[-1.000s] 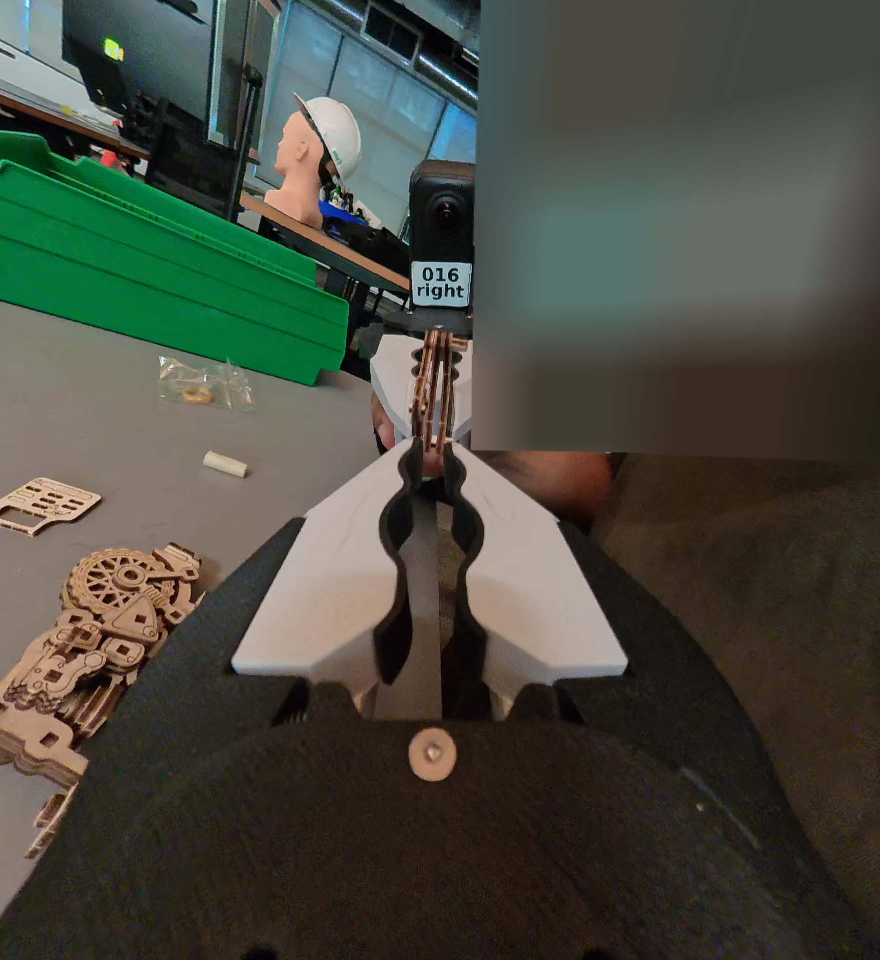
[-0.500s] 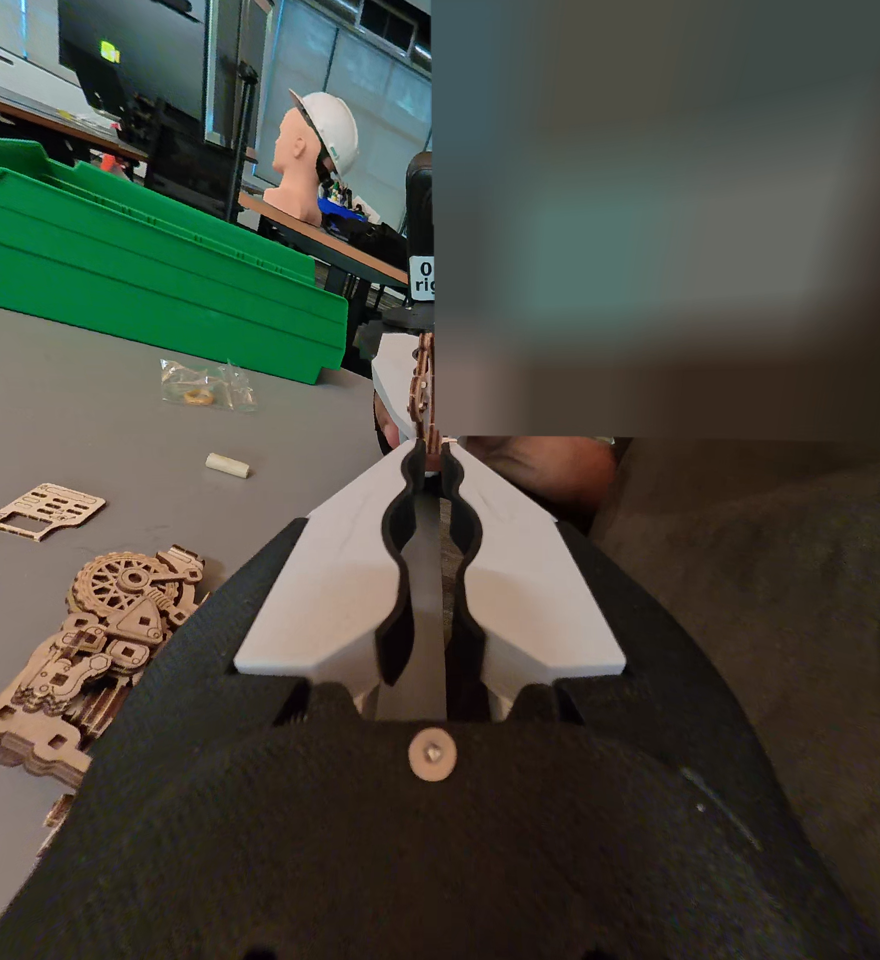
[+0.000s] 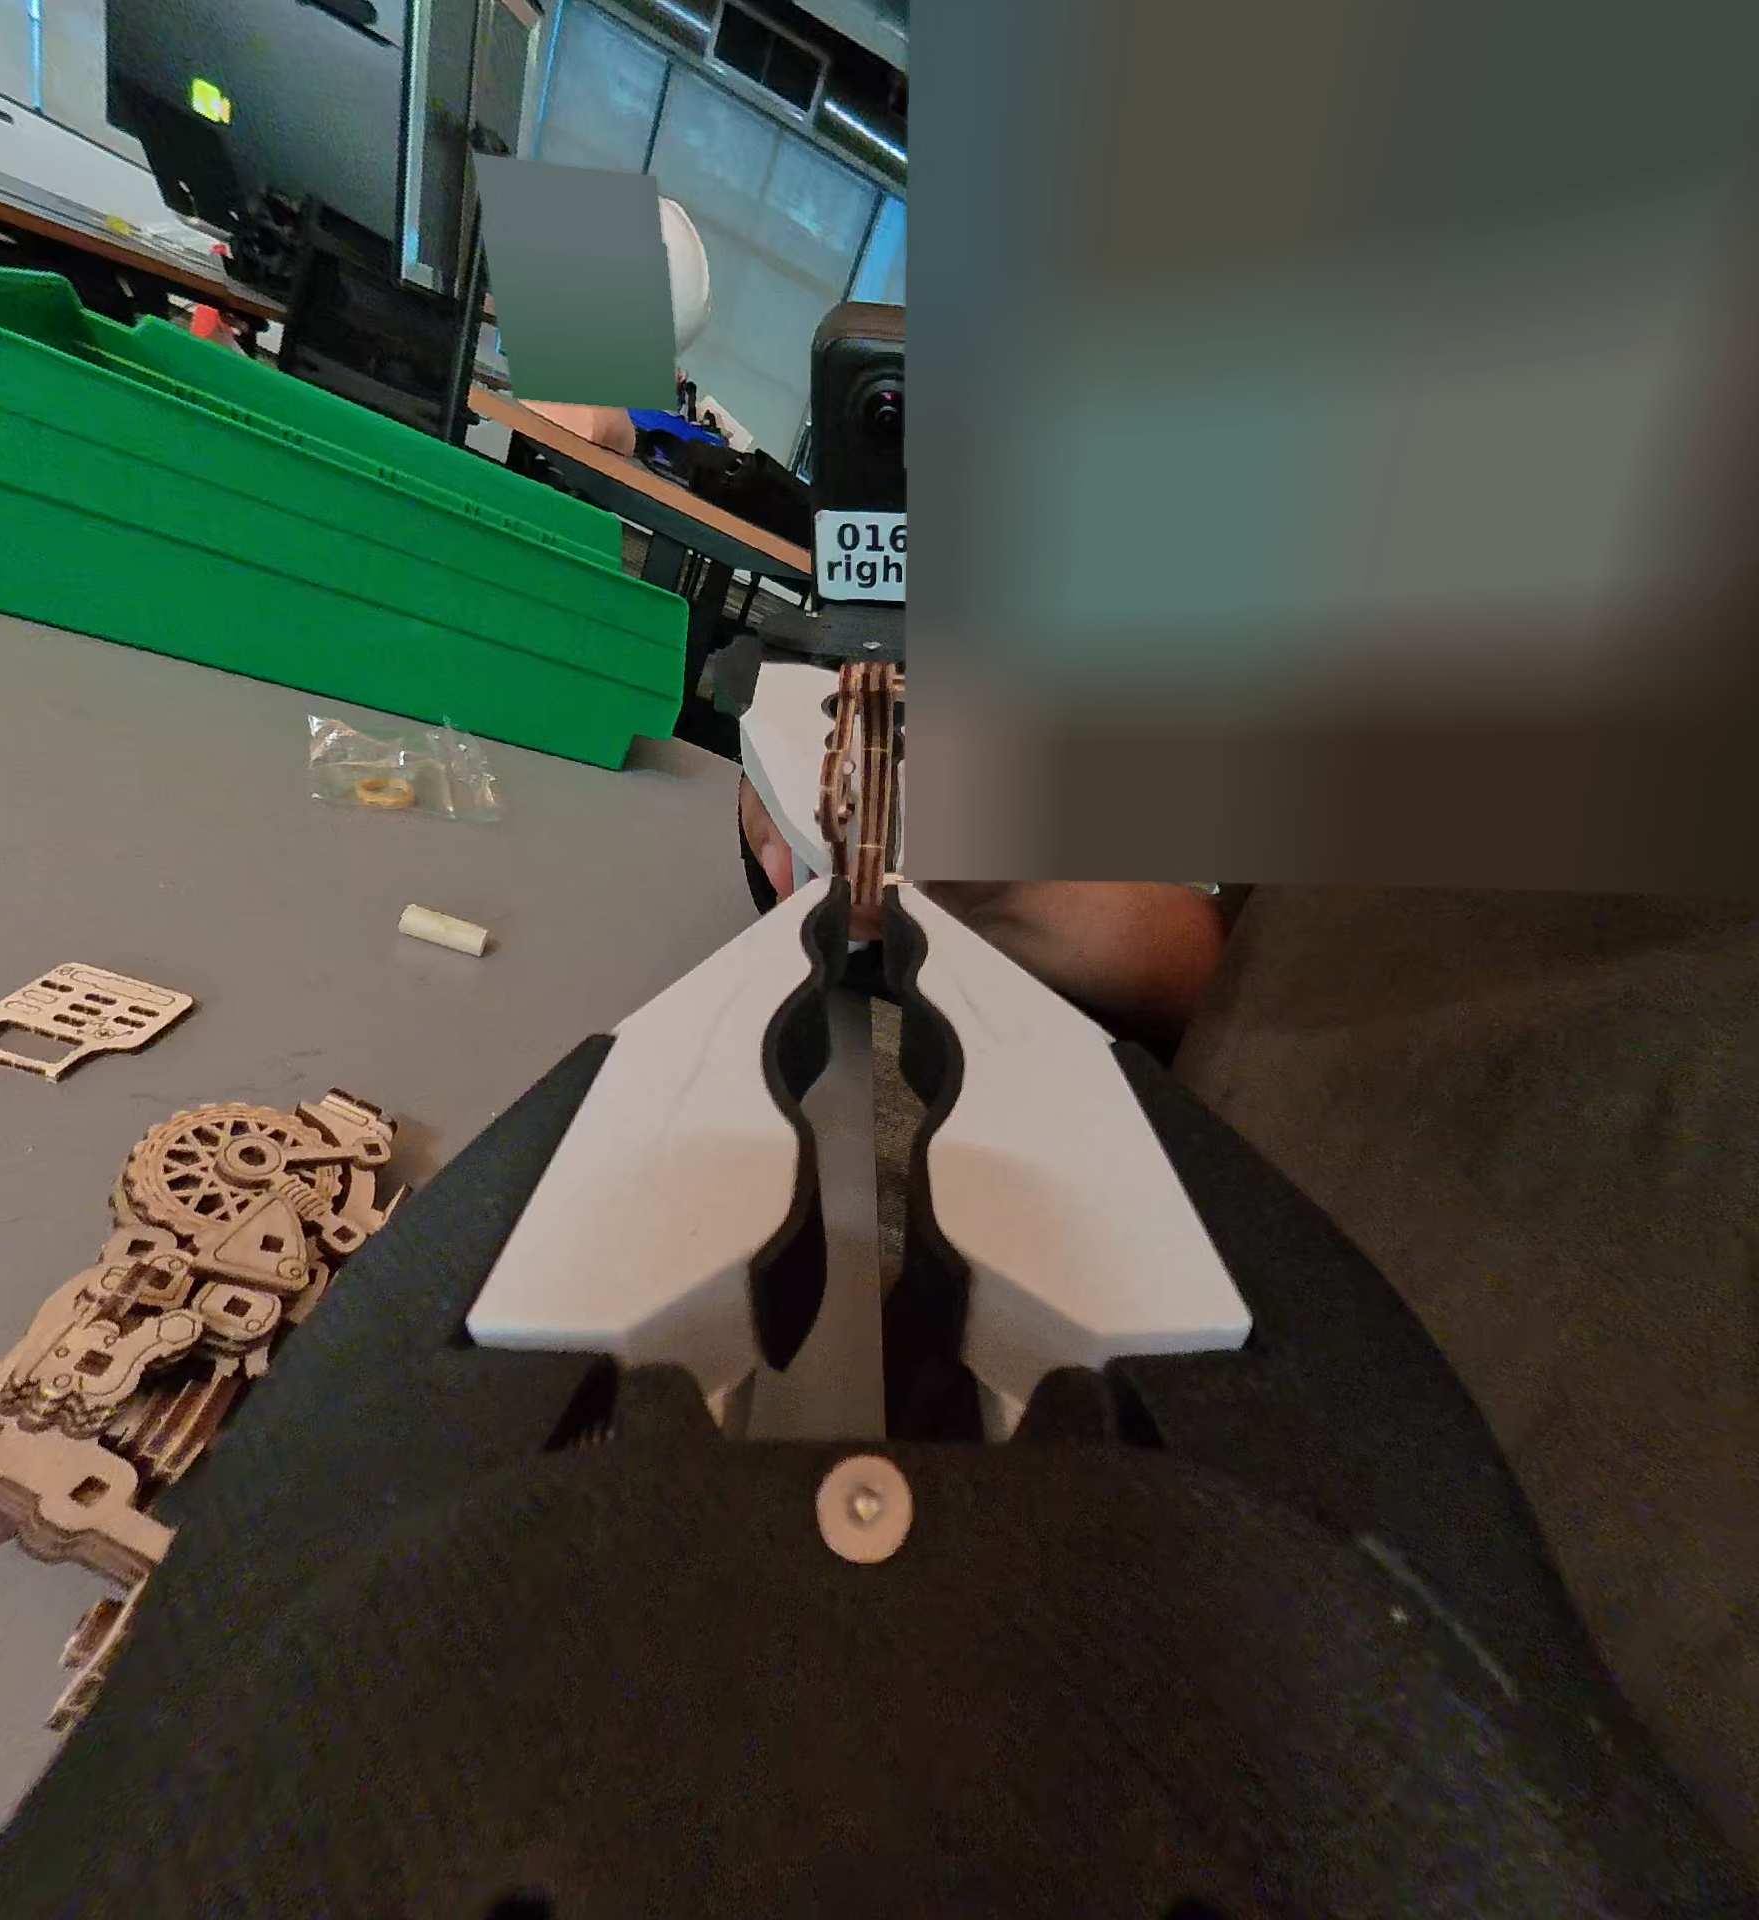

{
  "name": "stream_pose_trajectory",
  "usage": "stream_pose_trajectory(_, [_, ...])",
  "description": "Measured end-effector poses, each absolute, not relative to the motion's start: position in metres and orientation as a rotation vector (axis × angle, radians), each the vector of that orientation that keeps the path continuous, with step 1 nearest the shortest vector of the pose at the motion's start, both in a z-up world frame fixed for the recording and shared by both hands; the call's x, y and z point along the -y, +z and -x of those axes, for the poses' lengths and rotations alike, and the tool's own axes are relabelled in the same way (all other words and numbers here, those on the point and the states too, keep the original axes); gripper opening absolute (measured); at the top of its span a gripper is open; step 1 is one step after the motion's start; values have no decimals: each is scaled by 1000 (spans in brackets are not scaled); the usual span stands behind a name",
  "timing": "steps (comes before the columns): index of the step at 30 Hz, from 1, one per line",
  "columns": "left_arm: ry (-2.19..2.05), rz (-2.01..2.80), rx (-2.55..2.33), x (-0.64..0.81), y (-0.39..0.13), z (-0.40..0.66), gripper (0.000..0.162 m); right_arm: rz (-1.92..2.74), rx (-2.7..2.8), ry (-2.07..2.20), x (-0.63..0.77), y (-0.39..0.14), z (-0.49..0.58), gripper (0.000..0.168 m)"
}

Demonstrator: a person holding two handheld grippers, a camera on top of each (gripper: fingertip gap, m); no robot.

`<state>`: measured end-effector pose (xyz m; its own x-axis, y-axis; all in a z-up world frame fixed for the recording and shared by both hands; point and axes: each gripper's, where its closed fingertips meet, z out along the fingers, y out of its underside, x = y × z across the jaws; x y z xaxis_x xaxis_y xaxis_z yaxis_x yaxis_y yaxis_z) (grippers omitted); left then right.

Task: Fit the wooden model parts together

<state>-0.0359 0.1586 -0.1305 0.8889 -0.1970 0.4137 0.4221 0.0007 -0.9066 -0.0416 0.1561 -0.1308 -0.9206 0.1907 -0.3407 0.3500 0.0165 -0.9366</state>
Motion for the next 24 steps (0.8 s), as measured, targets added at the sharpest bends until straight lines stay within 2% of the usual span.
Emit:
stream_pose_trajectory(4, [-497, 1502, 210, -160, -133, 39, 2, -627, -2098, -2022, -157, -133, 45, 7])
stream_pose_trajectory(9, [-498, 1525, 245, -161, -139, 43, 22, -684, -2052, -1971, -160, -140, 49, 7])
stream_pose_trajectory(13, [-507, 1526, 266, -161, -140, 46, 28, -639, -2120, -1945, -158, -143, 44, 7])
stream_pose_trajectory(21, [-556, 1535, 177, -161, -139, 30, 28, -481, -2360, -1816, -145, -160, 28, 7])
stream_pose_trajectory(24, [-514, 1566, 115, -162, -141, 23, 16, -442, -2387, -1801, -140, -161, 23, 7])
